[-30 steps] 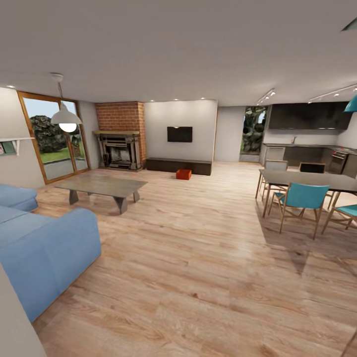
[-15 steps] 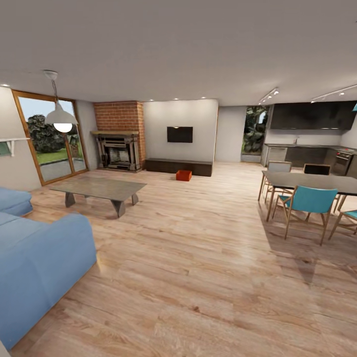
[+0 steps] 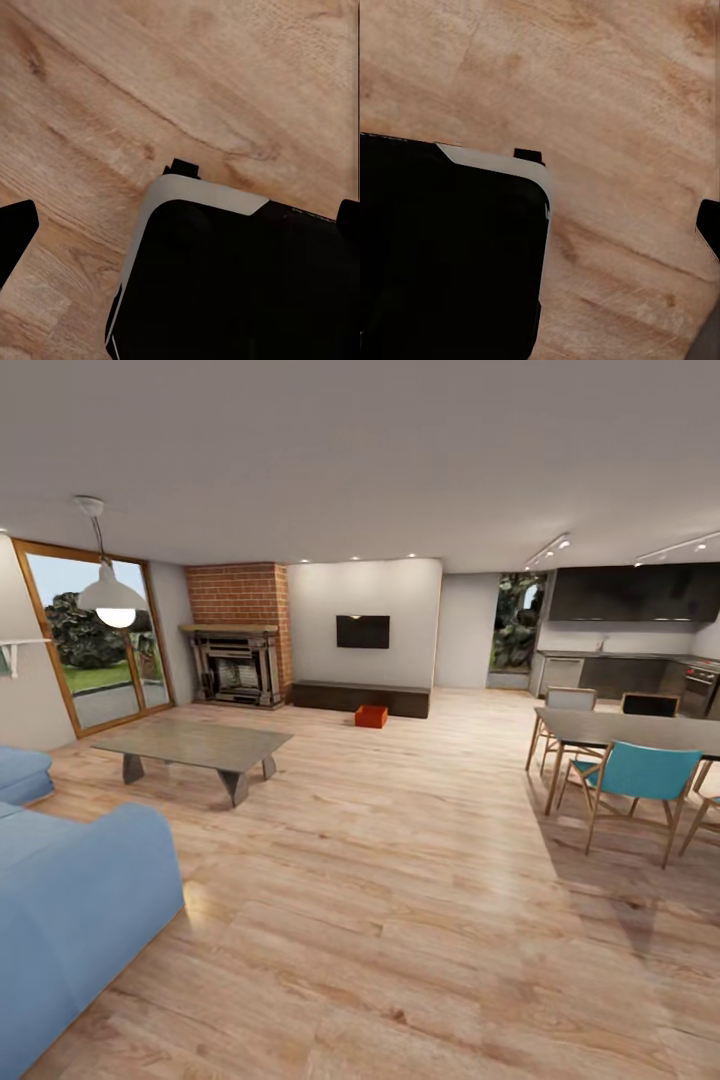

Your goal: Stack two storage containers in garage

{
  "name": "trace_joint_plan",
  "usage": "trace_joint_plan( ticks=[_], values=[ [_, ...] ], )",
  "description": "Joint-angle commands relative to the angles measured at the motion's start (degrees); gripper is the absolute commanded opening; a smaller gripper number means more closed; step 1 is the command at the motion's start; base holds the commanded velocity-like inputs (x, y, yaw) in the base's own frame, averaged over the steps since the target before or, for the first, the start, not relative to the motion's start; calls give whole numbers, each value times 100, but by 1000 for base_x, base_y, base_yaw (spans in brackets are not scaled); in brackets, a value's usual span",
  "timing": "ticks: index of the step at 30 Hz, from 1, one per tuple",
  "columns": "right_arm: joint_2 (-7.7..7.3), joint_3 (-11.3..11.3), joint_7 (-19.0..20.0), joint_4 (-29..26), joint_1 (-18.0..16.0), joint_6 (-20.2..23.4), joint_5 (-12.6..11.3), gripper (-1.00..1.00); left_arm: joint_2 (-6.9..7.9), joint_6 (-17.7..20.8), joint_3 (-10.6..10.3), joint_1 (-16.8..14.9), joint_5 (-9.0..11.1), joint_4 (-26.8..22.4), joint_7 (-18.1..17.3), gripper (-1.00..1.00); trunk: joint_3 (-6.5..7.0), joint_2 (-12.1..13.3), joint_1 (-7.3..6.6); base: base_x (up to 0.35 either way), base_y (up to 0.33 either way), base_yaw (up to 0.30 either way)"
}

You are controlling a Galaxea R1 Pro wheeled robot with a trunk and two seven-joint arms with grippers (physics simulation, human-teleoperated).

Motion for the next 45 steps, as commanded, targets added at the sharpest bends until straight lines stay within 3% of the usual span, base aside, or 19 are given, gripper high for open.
trace_joint_plan(
  ticks=[1, 45],
  values=[
    [0, -12, -29, 17, -7, -27, 55, 100, -1, 0, 6, -2, 20, 0, 10, 100, -5, -5, 5, 323, 0, 0],
    [1, -12, -32, 17, -7, -27, 54, 100, -9, -14, 6, -2, 15, 0, 10, 100, -5, -5, 5, 323, 0, 0]
  ],
)
